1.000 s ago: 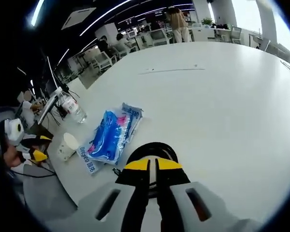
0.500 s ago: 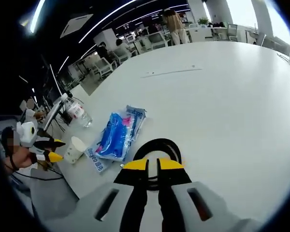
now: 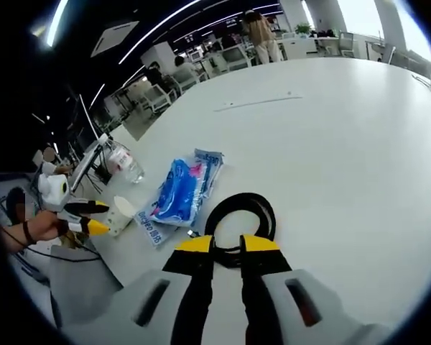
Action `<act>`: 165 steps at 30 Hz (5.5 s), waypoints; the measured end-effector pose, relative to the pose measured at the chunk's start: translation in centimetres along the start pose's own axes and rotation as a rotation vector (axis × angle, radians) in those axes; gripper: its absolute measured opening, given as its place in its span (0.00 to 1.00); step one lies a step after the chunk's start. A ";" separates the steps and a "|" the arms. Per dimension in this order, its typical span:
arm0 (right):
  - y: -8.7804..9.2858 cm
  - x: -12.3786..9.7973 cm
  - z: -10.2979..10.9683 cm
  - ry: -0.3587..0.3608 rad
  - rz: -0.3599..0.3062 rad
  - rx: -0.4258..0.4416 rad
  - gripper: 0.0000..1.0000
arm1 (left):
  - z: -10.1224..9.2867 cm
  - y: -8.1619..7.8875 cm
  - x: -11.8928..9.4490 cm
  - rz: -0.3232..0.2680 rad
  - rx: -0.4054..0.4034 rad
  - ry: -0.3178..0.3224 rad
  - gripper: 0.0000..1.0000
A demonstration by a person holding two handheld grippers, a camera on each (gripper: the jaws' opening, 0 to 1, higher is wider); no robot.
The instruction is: Arrange the tabletop items into an orderly group along one side of the table until the central work area is clear of visible clutter.
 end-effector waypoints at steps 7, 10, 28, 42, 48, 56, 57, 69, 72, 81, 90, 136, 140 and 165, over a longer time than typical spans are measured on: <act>-0.1 0.1 1.4 -0.038 0.015 -0.057 0.22 | -0.2 0.2 0.6 0.018 0.010 0.006 0.53; 0.1 0.2 2.0 -0.051 0.036 -0.098 0.26 | -0.2 0.4 0.9 0.033 0.021 0.003 0.53; 0.1 0.6 4.3 -0.083 0.084 -0.195 0.31 | 1.1 0.9 1.8 0.056 0.014 -0.031 0.40; 0.3 1.7 6.2 -0.137 0.121 -0.254 0.31 | 1.4 1.3 1.1 0.035 -0.021 -0.037 0.38; -0.1 2.4 7.7 -0.191 0.130 -0.295 0.32 | 1.1 1.0 0.4 0.005 -0.023 -0.043 0.38; -0.7 3.3 9.0 -0.245 0.131 -0.308 0.33 | 0.4 -0.5 -0.7 -0.045 0.005 -0.040 0.38; -0.8 3.4 9.1 -0.249 0.133 -0.312 0.33 | 0.4 -0.7 -0.8 -0.051 0.006 -0.039 0.38; -1.6 4.1 11.2 -0.326 0.133 -0.343 0.30 | -1.4 -3.3 -1.7 -0.125 0.085 0.010 0.38; -1.7 4.2 11.4 -0.337 0.136 -0.352 0.29 | -2.0 -3.8 -1.8 -0.136 0.107 0.026 0.38; -2.0 4.2 12.2 -0.371 0.136 -0.363 0.29 | -4.1 -4.6 -2.2 -0.160 0.165 0.075 0.38; -2.2 4.4 12.8 -0.403 0.134 -0.359 0.29 | -5.9 -5.2 -2.4 -0.172 0.225 0.111 0.38; 0.2 4.1 17.2 -0.668 0.221 -0.341 0.04 | -11.0 -5.5 -3.0 -0.159 0.490 0.235 0.38; 0.5 4.3 17.4 -0.667 0.248 -0.367 0.04 | -11.3 -5.5 -3.1 -0.163 0.509 0.236 0.38; -0.1 4.6 16.6 -0.650 0.227 -0.342 0.00 | -10.0 -4.4 -2.4 -0.146 0.374 0.210 0.39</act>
Point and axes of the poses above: the point that each gripper's makers call its tool centre point, and the gripper's own axes: x roughly forward along the fingers, z roughly to its left, y roughly out of its underside, the point moved 7 cm from there along -x, roughly backward along the fingers, and after that the axes turned 8 degrees about -y, right-handed, at the moved point
